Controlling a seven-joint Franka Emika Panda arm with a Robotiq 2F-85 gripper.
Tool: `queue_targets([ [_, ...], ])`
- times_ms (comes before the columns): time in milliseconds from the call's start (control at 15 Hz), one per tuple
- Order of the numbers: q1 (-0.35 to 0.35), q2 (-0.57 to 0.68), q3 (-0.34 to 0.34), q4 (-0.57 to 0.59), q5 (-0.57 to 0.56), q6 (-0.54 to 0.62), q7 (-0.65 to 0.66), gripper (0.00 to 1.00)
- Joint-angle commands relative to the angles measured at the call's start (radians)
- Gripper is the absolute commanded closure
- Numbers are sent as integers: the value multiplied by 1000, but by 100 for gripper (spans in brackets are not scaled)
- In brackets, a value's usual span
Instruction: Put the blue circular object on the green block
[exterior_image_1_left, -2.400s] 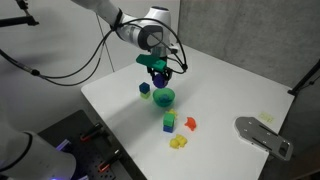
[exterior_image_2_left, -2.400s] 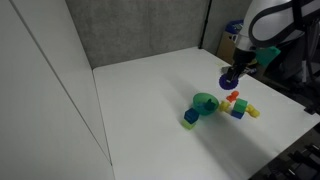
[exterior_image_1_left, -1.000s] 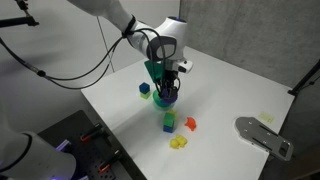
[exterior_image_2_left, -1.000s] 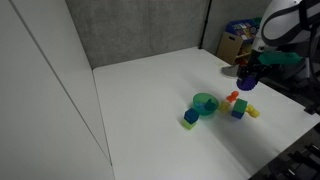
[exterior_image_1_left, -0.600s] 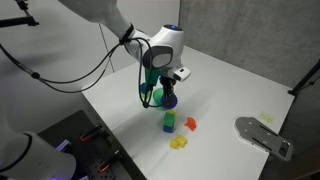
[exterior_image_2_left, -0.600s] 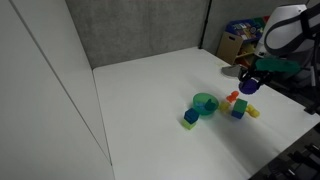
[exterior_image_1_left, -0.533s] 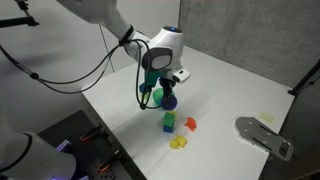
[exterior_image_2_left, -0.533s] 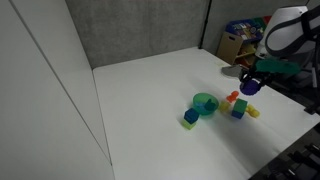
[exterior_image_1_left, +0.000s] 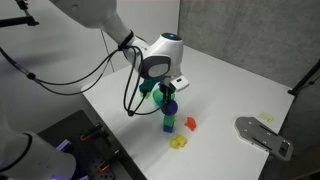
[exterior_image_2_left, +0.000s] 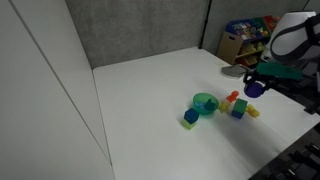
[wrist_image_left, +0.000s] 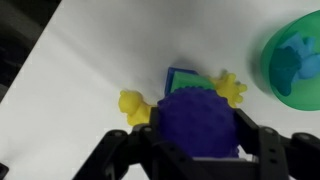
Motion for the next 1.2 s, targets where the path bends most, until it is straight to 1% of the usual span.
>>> queue_targets([
  [0,3,-1,4,-31,53,59,22,53],
  [600,0,82,12,-17,210,170,27,53],
  [1133,-2,124,26,-3,299,206,38,53],
])
